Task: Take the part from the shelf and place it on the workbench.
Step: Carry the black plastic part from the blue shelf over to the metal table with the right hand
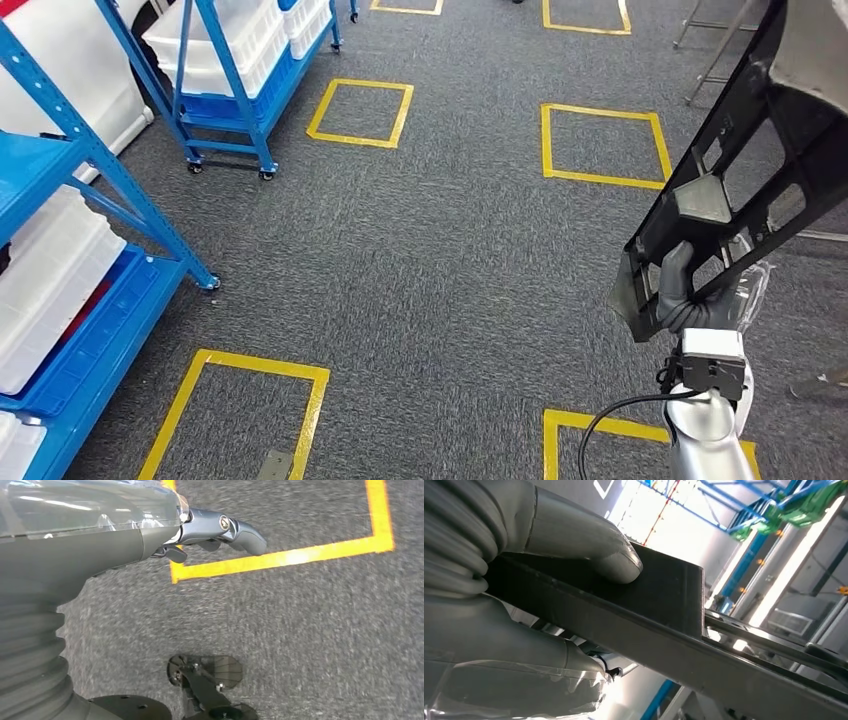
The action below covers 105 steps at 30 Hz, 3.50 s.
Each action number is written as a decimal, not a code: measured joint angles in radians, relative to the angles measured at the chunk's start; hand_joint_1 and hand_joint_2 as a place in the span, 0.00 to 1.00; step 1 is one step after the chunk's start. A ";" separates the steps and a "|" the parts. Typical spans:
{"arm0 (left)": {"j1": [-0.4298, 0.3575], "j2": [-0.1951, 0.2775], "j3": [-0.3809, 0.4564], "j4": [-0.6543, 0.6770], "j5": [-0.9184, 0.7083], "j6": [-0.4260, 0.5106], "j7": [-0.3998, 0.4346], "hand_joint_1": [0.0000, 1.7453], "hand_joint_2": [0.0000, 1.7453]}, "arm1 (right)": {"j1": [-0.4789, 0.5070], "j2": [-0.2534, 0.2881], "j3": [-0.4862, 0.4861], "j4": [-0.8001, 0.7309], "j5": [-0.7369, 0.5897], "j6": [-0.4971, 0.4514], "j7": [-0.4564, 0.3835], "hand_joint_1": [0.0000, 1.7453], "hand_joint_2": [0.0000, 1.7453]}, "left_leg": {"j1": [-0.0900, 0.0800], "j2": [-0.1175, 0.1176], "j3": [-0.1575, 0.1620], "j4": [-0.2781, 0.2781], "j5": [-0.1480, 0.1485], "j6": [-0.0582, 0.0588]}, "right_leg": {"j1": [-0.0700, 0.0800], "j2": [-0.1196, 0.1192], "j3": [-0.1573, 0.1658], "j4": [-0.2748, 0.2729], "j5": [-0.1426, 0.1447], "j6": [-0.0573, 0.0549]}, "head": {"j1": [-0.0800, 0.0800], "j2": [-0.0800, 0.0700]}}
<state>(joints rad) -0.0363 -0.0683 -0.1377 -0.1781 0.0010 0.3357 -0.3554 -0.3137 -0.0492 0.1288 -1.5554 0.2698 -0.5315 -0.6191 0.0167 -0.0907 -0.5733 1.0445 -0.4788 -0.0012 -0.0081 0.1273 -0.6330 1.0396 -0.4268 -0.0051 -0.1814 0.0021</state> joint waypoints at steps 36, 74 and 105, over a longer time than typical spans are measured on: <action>-0.010 0.003 -0.024 0.000 -0.019 -0.009 -0.012 0.00 1.00 | 0.127 -0.002 -0.045 -0.150 0.087 -0.038 0.013 1.00 1.00 | -0.004 0.075 0.003 -0.039 0.030 0.036 | -0.001 -0.074 -0.040 0.089 -0.069 0.028 | 0.001 0.000; -0.005 -0.004 -0.023 0.000 -0.020 -0.018 -0.013 0.00 1.00 | -0.483 -0.179 0.329 0.665 1.192 -0.051 0.457 1.00 1.00 | -0.006 0.164 -0.003 -0.029 0.019 0.022 | -0.010 -0.182 -0.048 0.050 0.006 0.043 | 0.001 0.000; -0.007 -0.003 -0.014 0.000 -0.015 -0.026 0.001 0.00 1.00 | -0.736 -0.272 0.421 0.861 1.032 0.014 0.447 1.00 1.00 | -0.006 0.182 0.008 -0.030 0.012 0.017 | -0.018 -0.194 -0.036 0.021 0.026 0.060 | 0.000 0.000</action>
<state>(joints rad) -0.0434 -0.0712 -0.1517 -0.1781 -0.0145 0.3098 -0.3548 -1.0495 -0.3208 0.5497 -0.6946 1.3019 -0.5174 -0.1726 0.0110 0.0910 -0.5652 1.0144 -0.4673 0.0160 -0.0262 -0.0666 -0.6692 1.0603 -0.4012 0.0549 -0.1813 0.0020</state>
